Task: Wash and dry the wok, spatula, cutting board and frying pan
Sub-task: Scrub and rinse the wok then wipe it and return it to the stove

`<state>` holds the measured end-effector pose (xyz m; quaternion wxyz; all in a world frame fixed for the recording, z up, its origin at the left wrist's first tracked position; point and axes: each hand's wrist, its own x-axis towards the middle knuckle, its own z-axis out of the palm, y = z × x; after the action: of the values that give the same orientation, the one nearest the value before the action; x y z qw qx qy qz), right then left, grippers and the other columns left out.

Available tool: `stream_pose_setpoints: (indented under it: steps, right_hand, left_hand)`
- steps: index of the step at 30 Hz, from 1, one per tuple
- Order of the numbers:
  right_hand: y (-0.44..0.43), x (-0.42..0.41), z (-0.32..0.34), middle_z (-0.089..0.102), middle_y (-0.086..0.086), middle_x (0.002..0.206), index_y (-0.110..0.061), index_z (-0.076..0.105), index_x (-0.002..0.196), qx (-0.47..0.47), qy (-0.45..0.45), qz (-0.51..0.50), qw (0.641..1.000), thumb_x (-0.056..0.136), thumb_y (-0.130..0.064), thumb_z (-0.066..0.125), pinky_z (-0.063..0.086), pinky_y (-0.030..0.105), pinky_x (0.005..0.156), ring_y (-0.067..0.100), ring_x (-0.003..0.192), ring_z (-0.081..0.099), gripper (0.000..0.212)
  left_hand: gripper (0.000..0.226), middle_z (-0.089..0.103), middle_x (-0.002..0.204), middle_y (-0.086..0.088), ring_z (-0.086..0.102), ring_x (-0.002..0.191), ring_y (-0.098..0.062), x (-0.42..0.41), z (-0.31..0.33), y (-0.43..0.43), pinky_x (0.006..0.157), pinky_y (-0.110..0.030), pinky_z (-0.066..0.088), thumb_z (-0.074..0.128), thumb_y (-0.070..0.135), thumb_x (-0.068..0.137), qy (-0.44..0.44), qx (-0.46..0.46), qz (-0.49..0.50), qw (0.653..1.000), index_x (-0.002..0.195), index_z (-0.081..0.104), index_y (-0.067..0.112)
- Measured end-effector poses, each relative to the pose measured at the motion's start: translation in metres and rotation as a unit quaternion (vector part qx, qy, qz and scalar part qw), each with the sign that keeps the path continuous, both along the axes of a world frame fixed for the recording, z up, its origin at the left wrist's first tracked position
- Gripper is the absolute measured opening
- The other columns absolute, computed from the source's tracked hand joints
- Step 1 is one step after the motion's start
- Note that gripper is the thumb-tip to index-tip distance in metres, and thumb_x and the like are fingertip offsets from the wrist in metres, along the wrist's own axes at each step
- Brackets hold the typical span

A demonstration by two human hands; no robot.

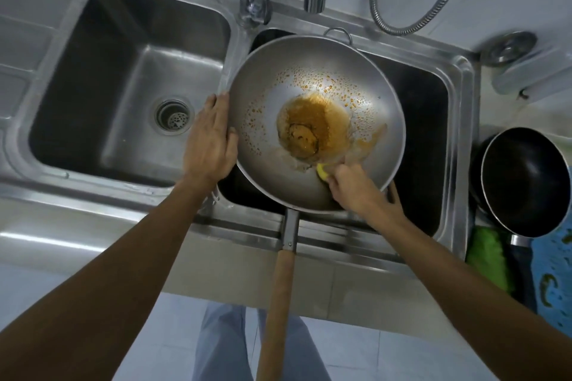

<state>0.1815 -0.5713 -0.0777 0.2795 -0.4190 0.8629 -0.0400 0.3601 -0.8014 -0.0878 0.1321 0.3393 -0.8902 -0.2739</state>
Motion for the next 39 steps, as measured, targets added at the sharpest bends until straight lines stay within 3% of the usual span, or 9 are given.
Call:
stream_pose_setpoints:
  steps: [3, 7, 16, 22, 26, 30, 34, 37, 39]
  right_hand:
    - [-0.015, 0.041, 0.005, 0.038, -0.002, 0.112, -0.016, 0.061, 0.13, -0.08, -0.12, 0.049, 0.988, 0.099, -0.02, 0.056, 0.034, 0.022, 0.089, 0.011, 0.1, 0.042, 0.032]
    - [-0.009, 0.035, 0.007, 0.041, 0.001, 0.116, -0.022, 0.057, 0.133, -0.085, -0.141, 0.058, 0.985, 0.1, -0.022, 0.055, 0.038, 0.027, 0.095, 0.018, 0.108, 0.045, 0.033]
    - [0.027, -0.019, 0.006, 0.052, 0.01, 0.117, -0.016, 0.065, 0.12, 0.041, 0.201, 0.038, 0.978, 0.094, -0.027, 0.057, 0.047, 0.043, 0.093, 0.029, 0.103, 0.052, 0.029]
    - [0.0, 0.032, -0.003, 0.037, -0.004, 0.134, -0.03, 0.049, 0.145, -0.071, -0.111, 0.129, 0.983, 0.098, -0.032, 0.057, 0.033, 0.03, 0.108, 0.016, 0.124, 0.038, 0.047]
    - [0.018, -0.046, -0.008, 0.044, 0.002, 0.137, -0.03, 0.056, 0.139, -0.007, 0.122, 0.133, 0.984, 0.093, -0.019, 0.062, 0.04, 0.042, 0.106, 0.026, 0.123, 0.043, 0.047]
    - [-0.006, -0.124, -0.009, 0.049, 0.016, 0.133, -0.016, 0.058, 0.132, -0.04, 0.353, 0.11, 0.928, 0.091, -0.006, 0.057, 0.043, 0.047, 0.088, 0.038, 0.109, 0.048, 0.043]
    - [-0.073, -0.137, -0.022, 0.049, 0.018, 0.126, -0.015, 0.052, 0.132, -0.069, 0.371, 0.043, 0.925, 0.083, -0.004, 0.06, 0.044, 0.043, 0.083, 0.037, 0.1, 0.049, 0.051]
    - [-0.106, -0.125, -0.033, 0.05, 0.015, 0.124, -0.021, 0.049, 0.132, -0.087, 0.318, 0.211, 0.92, 0.085, -0.007, 0.065, 0.047, 0.043, 0.084, 0.033, 0.1, 0.051, 0.052]
    - [-0.121, -0.13, -0.034, 0.049, 0.013, 0.125, -0.024, 0.049, 0.131, -0.103, 0.31, 0.151, 0.933, 0.086, -0.013, 0.067, 0.047, 0.042, 0.086, 0.032, 0.103, 0.051, 0.05]
  left_hand:
    - [0.063, 0.034, 0.155, -0.027, 0.033, 0.144, -0.04, 0.0, -0.005, -0.002, 0.118, -0.053, 0.03, 0.039, 0.022, 0.097, 0.007, -0.005, -0.006, 1.0, 0.155, 0.025, 0.004]
    - [0.065, 0.031, 0.154, -0.029, 0.041, 0.132, -0.044, -0.001, -0.009, -0.006, 0.109, -0.056, 0.039, 0.035, 0.026, 0.096, -0.01, -0.017, -0.015, 1.0, 0.157, 0.02, 0.008]
    - [0.063, 0.029, 0.156, -0.028, 0.034, 0.141, -0.044, 0.0, -0.004, -0.004, 0.114, -0.058, 0.035, 0.036, 0.021, 0.097, -0.025, -0.006, -0.032, 0.999, 0.156, 0.021, 0.004]
    - [0.06, 0.026, 0.162, -0.021, 0.016, 0.153, -0.034, 0.002, -0.006, -0.004, 0.123, -0.052, 0.019, 0.034, 0.023, 0.099, -0.032, -0.008, -0.042, 0.999, 0.155, 0.03, 0.002]
    - [0.06, 0.026, 0.162, -0.021, 0.016, 0.153, -0.034, 0.002, -0.006, -0.004, 0.123, -0.052, 0.02, 0.032, 0.024, 0.099, -0.042, -0.013, -0.041, 0.998, 0.155, 0.028, 0.002]
    - [0.06, 0.027, 0.161, -0.022, 0.017, 0.152, -0.035, -0.001, -0.008, -0.003, 0.123, -0.053, 0.021, 0.032, 0.024, 0.099, -0.044, -0.024, -0.039, 0.998, 0.155, 0.028, 0.001]
    - [0.062, 0.027, 0.161, -0.021, 0.016, 0.153, -0.034, -0.001, -0.012, -0.003, 0.123, -0.052, 0.02, 0.032, 0.025, 0.097, -0.033, -0.028, -0.034, 0.998, 0.155, 0.029, 0.001]
    - [0.062, 0.028, 0.161, -0.019, 0.016, 0.153, -0.031, -0.001, -0.016, -0.004, 0.124, -0.046, 0.017, 0.034, 0.024, 0.097, -0.023, -0.039, -0.028, 0.999, 0.155, 0.03, 0.002]
    - [0.061, 0.029, 0.161, -0.02, 0.017, 0.152, -0.032, -0.003, -0.018, -0.004, 0.124, -0.044, 0.015, 0.036, 0.022, 0.097, -0.019, -0.042, -0.028, 0.999, 0.154, 0.031, 0.002]
